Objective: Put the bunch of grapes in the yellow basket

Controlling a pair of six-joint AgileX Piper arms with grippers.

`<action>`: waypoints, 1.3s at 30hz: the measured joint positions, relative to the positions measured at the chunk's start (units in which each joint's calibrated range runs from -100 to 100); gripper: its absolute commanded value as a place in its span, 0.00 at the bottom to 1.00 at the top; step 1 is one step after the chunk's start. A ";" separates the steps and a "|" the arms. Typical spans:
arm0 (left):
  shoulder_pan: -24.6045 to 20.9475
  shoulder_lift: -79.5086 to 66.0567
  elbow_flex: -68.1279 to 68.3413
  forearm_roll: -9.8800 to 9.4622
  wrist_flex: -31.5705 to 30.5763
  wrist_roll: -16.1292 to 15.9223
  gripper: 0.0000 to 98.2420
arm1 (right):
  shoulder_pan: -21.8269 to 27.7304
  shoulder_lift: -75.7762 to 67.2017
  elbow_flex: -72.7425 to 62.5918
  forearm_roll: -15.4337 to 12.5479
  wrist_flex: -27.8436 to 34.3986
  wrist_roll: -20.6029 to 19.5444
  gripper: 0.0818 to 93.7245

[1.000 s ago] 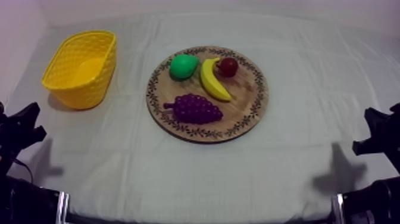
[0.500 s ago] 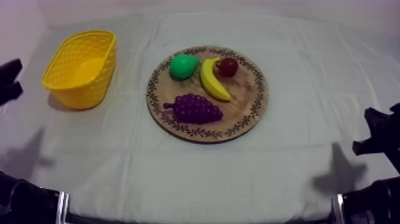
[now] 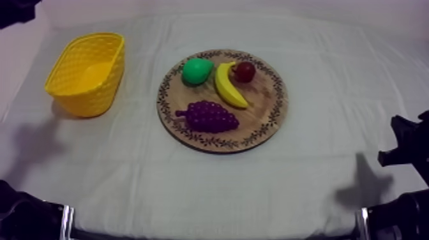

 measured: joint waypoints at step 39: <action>16.98 45.73 -23.85 0.43 13.22 -9.13 0.00 | 0.00 0.00 0.00 0.00 0.00 -0.03 0.00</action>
